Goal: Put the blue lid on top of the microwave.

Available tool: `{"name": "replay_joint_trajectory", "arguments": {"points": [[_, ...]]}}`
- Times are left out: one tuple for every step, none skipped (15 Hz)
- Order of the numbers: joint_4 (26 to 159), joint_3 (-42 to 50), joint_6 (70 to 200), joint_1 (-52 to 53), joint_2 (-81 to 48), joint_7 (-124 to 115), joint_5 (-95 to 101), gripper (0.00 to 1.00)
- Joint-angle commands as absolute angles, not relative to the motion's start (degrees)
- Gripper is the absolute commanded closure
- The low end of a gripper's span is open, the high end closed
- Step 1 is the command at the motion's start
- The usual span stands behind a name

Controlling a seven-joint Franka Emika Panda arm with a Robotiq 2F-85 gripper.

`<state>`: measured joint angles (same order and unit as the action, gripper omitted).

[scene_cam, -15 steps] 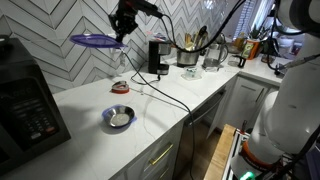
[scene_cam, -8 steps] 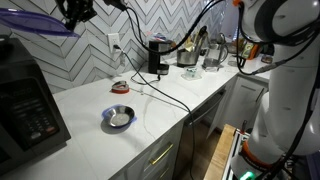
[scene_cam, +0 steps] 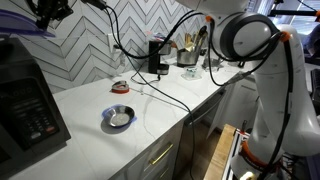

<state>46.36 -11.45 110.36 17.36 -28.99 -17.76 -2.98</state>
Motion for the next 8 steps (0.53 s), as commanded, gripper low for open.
{"name": "replay_joint_trajectory", "arguments": {"points": [[32.4,-10.3,106.6,20.2,-36.9,-19.1,0.7,0.98],[30.7,-10.1,107.1,20.6,-38.0,-19.7,1.3,0.98],[29.7,-9.9,108.0,20.9,-38.8,-20.4,1.8,0.98],[29.3,-9.6,109.1,20.9,-39.1,-18.6,-1.1,0.98],[34.9,-10.7,109.5,19.6,-35.8,-18.7,0.1,0.98],[34.3,-10.7,109.5,19.8,-36.3,-18.7,0.0,0.92],[34.4,-10.7,109.5,19.7,-36.4,-18.7,0.1,0.92],[34.4,-10.7,109.5,19.7,-36.3,-18.7,0.1,0.92]]}}
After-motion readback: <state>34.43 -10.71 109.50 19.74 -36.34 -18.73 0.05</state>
